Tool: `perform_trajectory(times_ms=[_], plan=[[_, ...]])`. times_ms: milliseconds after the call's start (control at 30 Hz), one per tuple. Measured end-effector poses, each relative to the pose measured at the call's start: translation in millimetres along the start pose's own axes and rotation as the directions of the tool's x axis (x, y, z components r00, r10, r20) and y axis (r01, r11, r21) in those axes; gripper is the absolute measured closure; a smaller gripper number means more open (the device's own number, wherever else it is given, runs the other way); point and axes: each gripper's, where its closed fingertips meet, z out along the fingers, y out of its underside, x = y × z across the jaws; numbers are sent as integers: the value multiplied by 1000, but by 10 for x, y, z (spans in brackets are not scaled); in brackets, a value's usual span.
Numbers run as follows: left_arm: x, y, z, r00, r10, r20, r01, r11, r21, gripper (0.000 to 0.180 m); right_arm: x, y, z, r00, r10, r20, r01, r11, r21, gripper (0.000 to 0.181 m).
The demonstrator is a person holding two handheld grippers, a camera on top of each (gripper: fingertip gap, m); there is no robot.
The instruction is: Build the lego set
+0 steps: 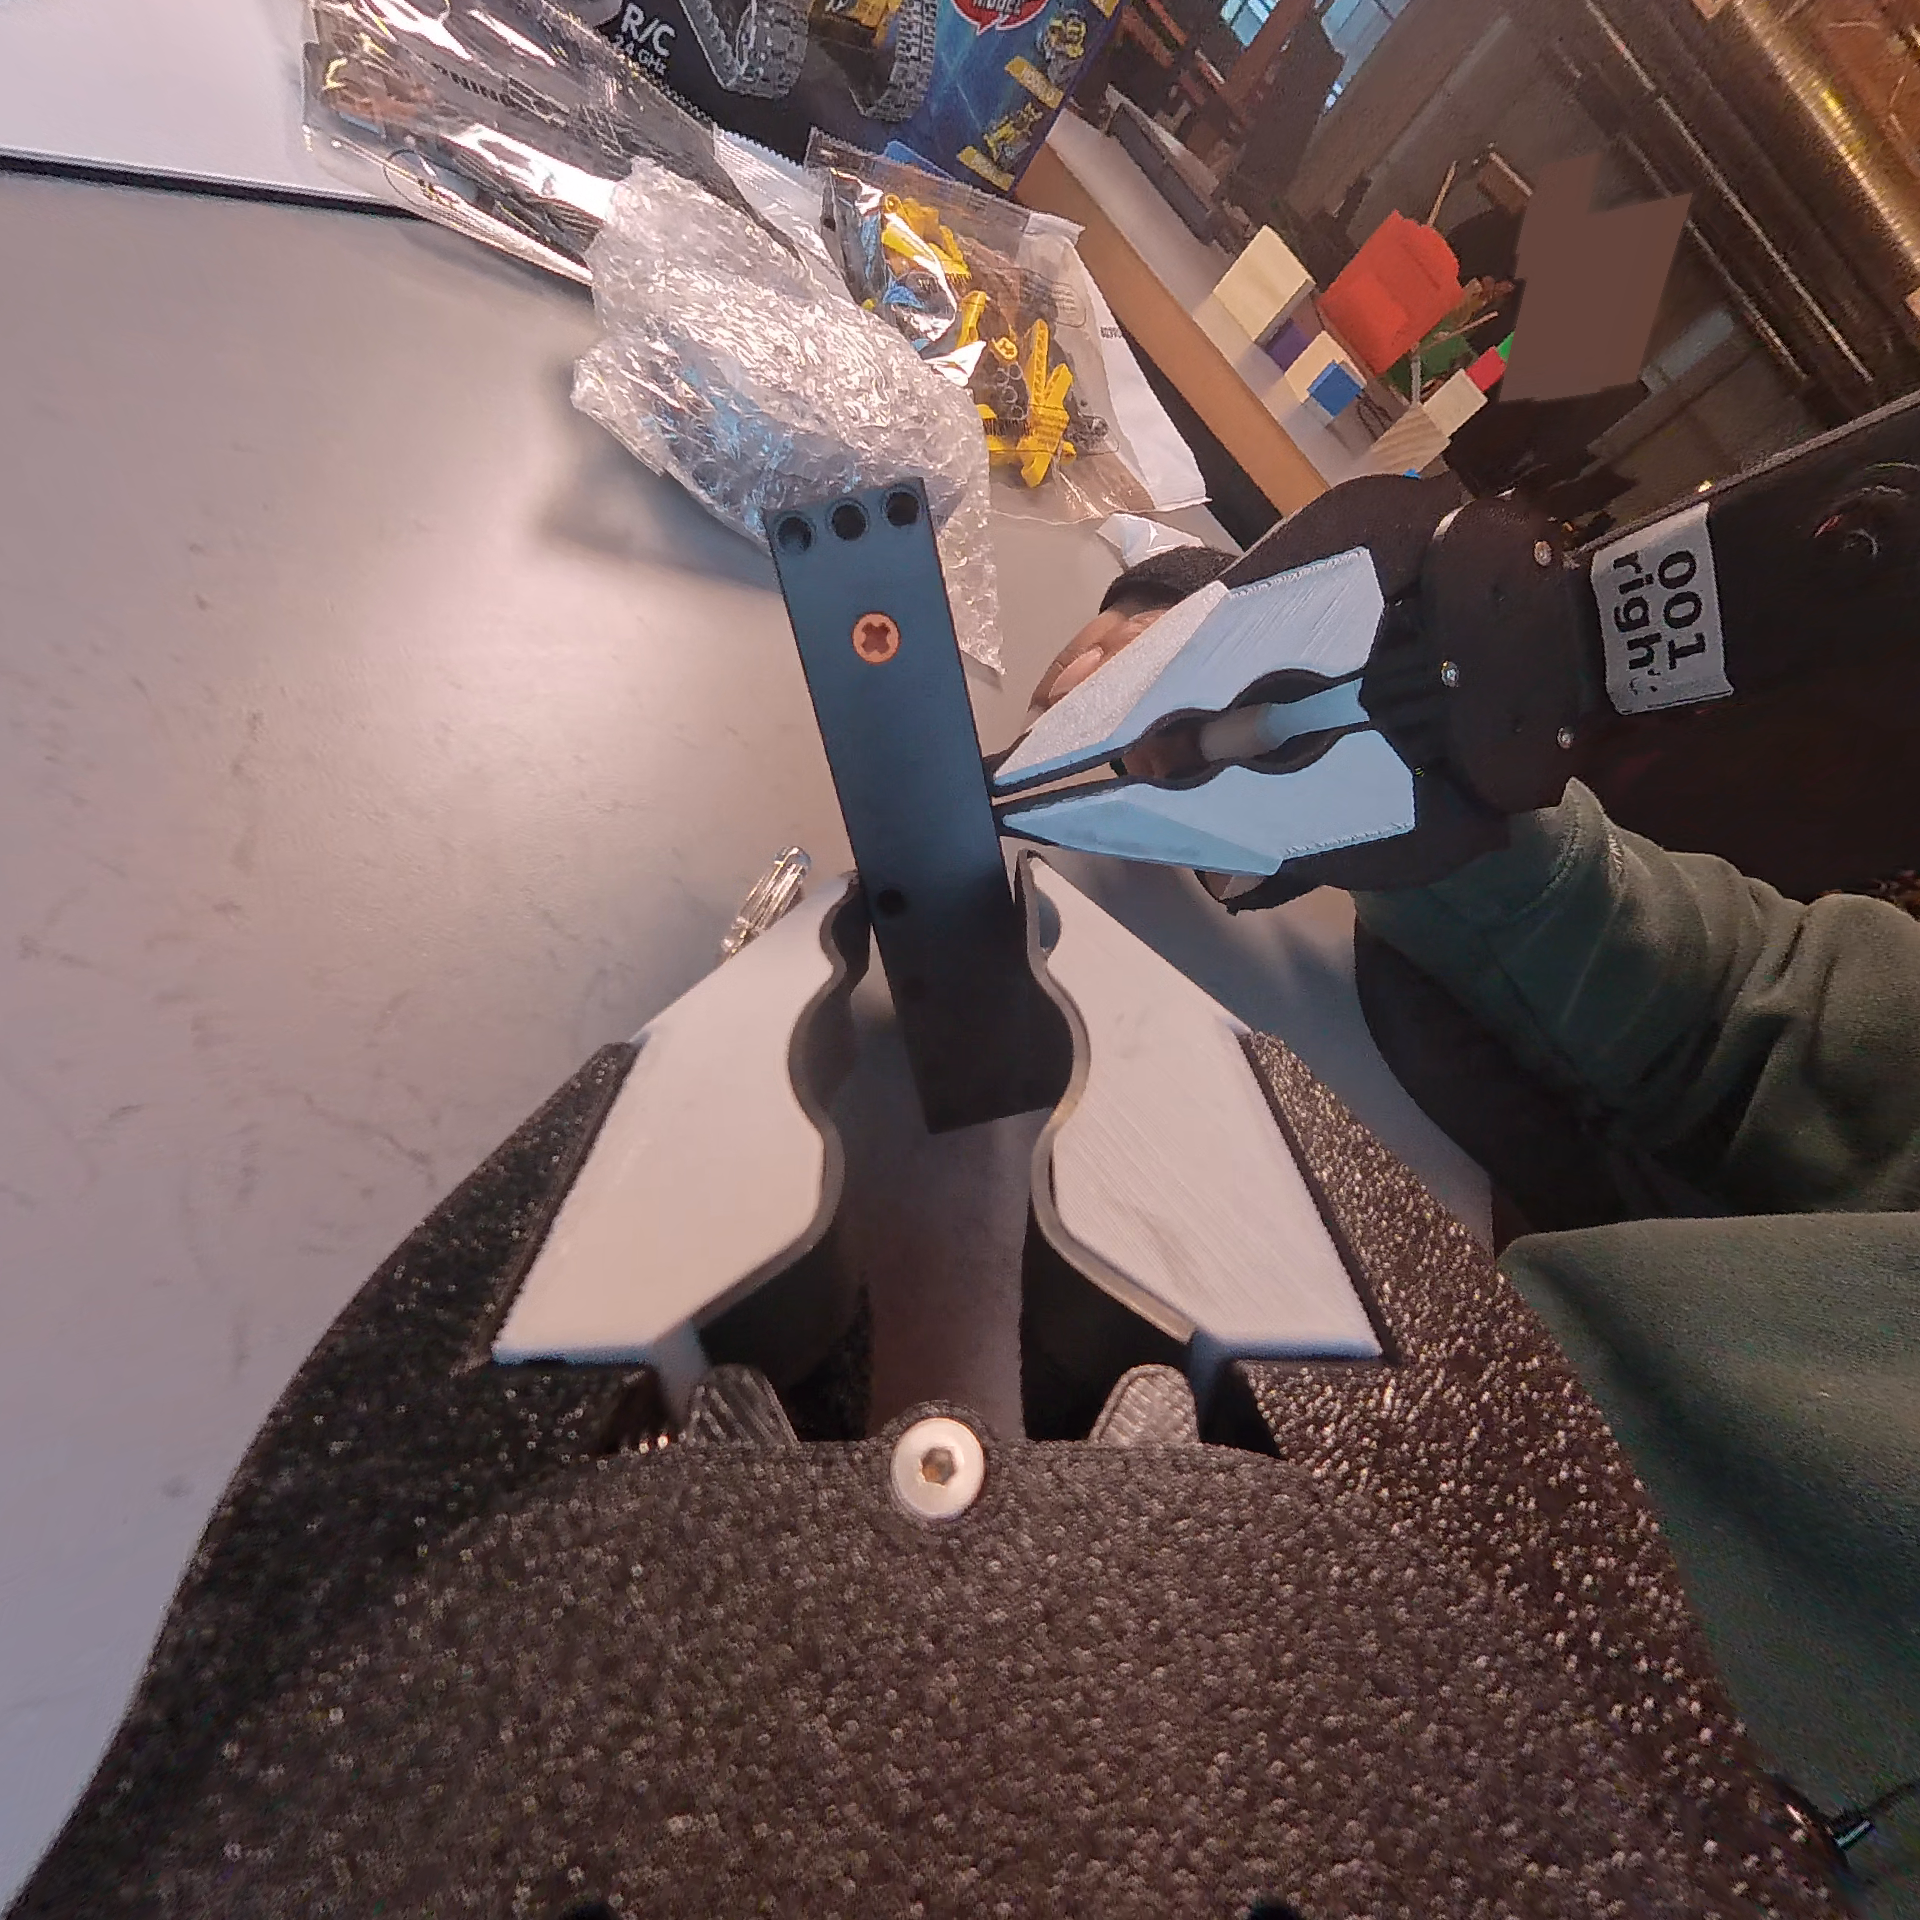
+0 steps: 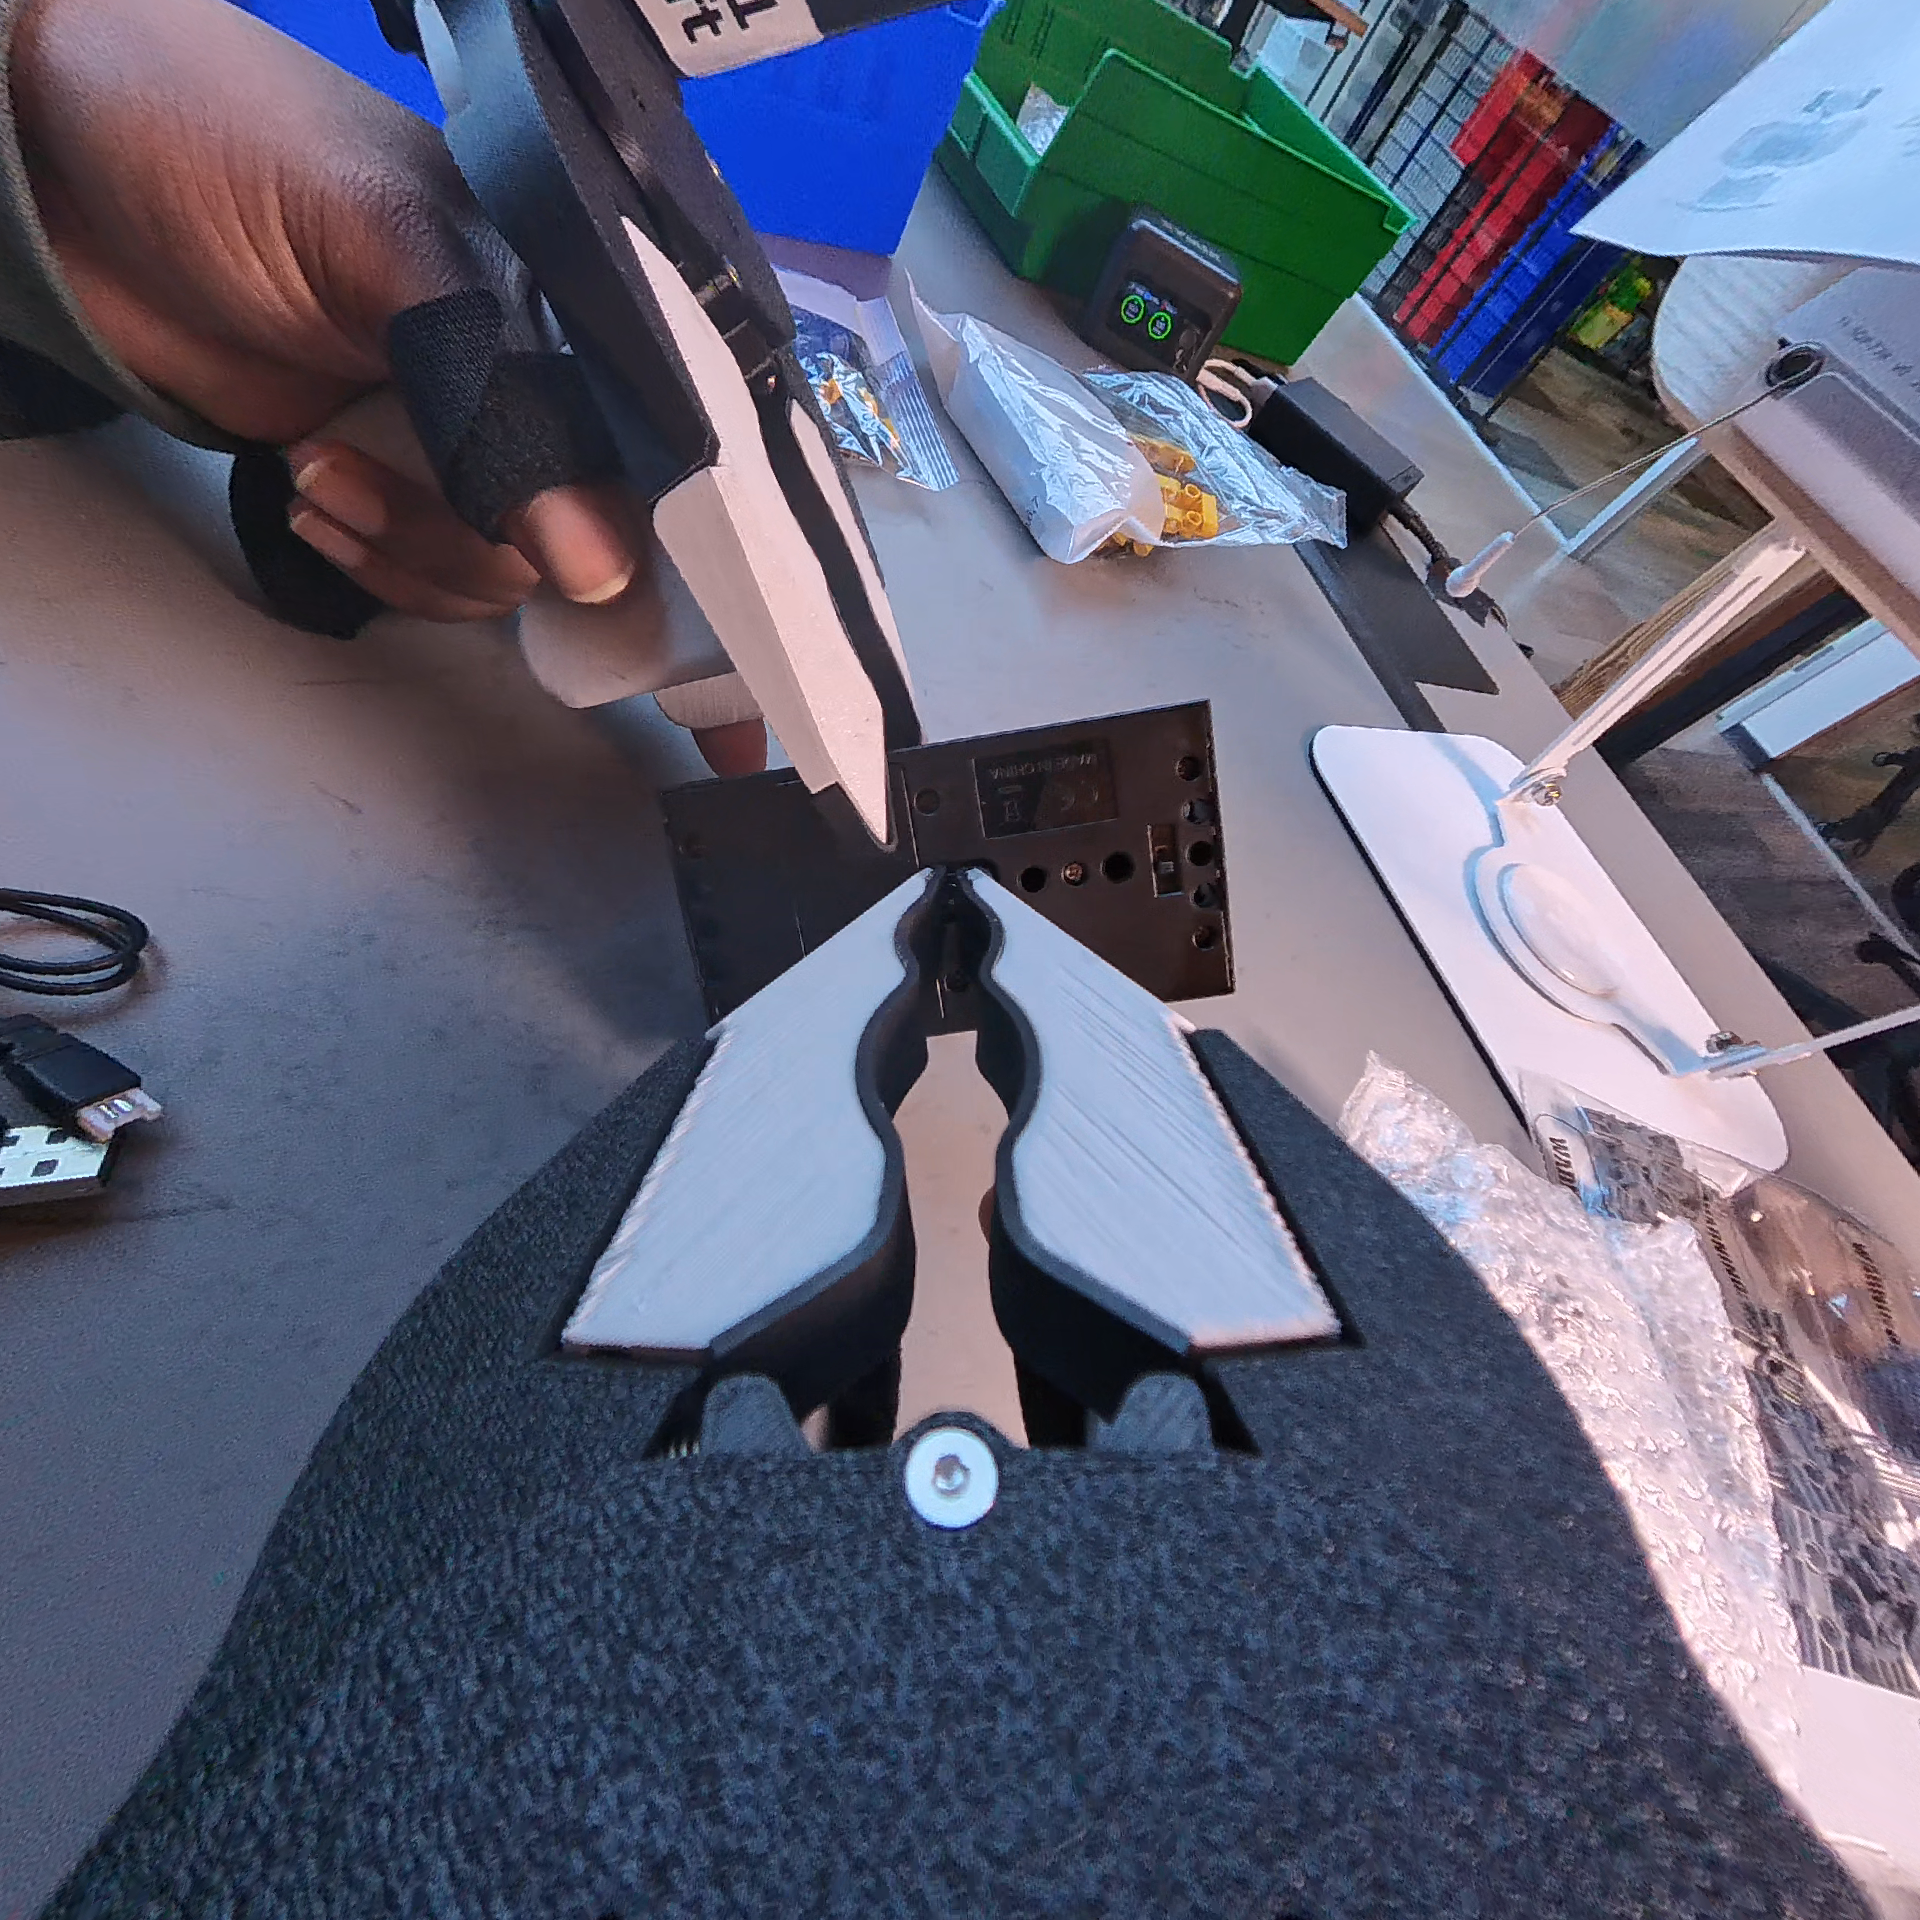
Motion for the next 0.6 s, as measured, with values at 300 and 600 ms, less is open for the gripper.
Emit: perform_trajectory(times_ms=[300,600], plan=[[27,2,-1,1000,12,-10,-12,1000,1,153,-13,-29,-48,999,-33,-11,33,999,14,181],[45,22,0,999,45,0,-45,999,-9,155,-140,-92,-82,999,-45,26,44,998,36,181]])
